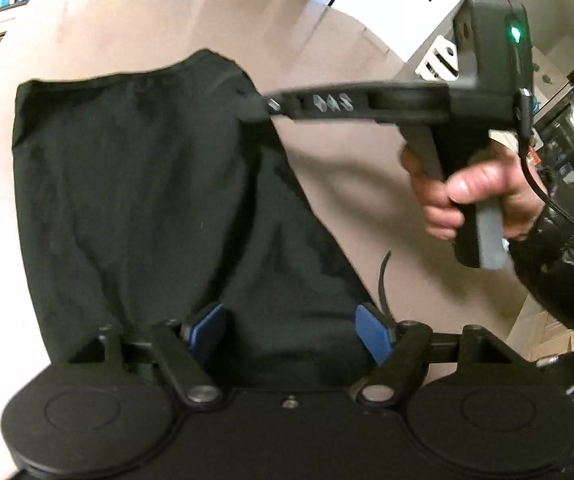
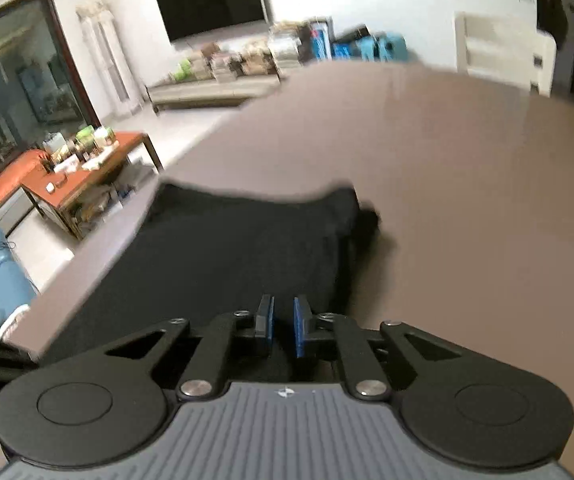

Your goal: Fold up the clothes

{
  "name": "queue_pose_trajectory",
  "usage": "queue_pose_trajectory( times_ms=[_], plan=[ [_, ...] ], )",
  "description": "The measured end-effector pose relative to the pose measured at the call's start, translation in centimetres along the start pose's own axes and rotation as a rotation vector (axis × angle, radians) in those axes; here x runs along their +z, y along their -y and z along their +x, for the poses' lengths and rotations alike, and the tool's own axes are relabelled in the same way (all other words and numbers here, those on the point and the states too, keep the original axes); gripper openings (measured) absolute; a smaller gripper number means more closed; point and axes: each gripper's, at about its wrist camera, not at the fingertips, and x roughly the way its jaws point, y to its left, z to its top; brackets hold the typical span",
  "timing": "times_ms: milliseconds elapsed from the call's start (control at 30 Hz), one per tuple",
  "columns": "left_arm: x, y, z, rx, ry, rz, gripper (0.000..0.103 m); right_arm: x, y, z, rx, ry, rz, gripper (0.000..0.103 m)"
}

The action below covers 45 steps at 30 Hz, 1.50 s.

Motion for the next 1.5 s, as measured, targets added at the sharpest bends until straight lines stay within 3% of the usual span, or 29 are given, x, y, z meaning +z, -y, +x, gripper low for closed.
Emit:
queue_pose_trajectory(
  times_ms=[100, 233, 267, 400, 500, 633, 667, 733, 833, 933, 1000, 1067, 1167, 1300, 1367, 1500],
  plan=[
    [1.2, -1.2, 0.5, 0.011, 0.007, -0.022, 0.077, 1.6, -0.9, 2.5, -0.024, 0.015, -0.044, 0.011],
    [2.2, -2.4, 1.2, 0.02, -0.005, -0.036, 0.079, 1.7, 0.1, 6.1, -0.048, -0.047, -0.055, 0.01],
    [2.3, -2.6, 1.3, 0.009, 0.001, -0.036, 0.08, 1.6, 0.4, 6.2, -0.065, -0.042, -0.052, 0.006],
    [2.9, -3.0, 1.7, -0.02, 0.0, -0.049, 0.081, 1.0, 2.9, 4.7, -0.13, -0.012, 0.069, 0.005],
    [4.5, -3.5, 1.2, 0.015, 0.041, -0.019, 0.081, 0.4, 3.1, 3.9, -0.148, -0.001, 0.09, 0.011],
    [7.6, -6.0, 0.5, 0.077, 0.147, -0.015, 0.085, 0.6, 2.7, 3.1, -0.157, 0.088, 0.096, 0.013],
    [8.9, -7.4, 0.5, 0.136, 0.196, -0.041, 0.086, 0.8, 2.7, 3.3, -0.168, 0.1, 0.093, 0.013],
    [10.5, -9.5, 0.7, 0.157, 0.235, -0.103, 0.086, 1.1, 2.9, 4.4, -0.191, 0.096, 0.065, 0.013],
    [11.9, -11.3, 1.9, 0.189, 0.227, -0.132, 0.086, 0.7, 4.6, 5.3, -0.281, 0.06, 0.125, 0.009],
    [12.5, -11.8, 2.5, 0.205, 0.229, -0.129, 0.086, 0.6, 5.4, 4.4, -0.282, 0.079, 0.199, 0.009],
    [13.0, -11.5, 2.8, 0.195, 0.232, -0.095, 0.086, 0.6, 4.7, 3.4, -0.311, 0.134, 0.158, 0.01],
    [13.3, -11.1, 3.1, 0.183, 0.218, -0.067, 0.086, 0.7, 4.4, 3.0, -0.305, 0.152, 0.147, 0.012],
    [14.0, -10.8, 5.4, 0.196, 0.158, -0.017, 0.083, 0.2, 4.7, 4.4, -0.278, 0.07, 0.136, 0.009],
    [13.9, -10.2, 5.6, 0.213, 0.159, 0.0, 0.083, 0.3, 5.1, 3.9, -0.311, 0.104, 0.178, 0.013],
    [13.7, -10.0, 5.5, 0.22, 0.157, 0.019, 0.084, 0.1, 3.8, 2.3, -0.297, 0.148, 0.114, 0.013],
    [13.8, -9.1, 4.6, 0.227, 0.172, 0.007, 0.083, -2.7, 1.2, -0.3, -0.151, 0.089, 0.051, 0.013]
  ],
)
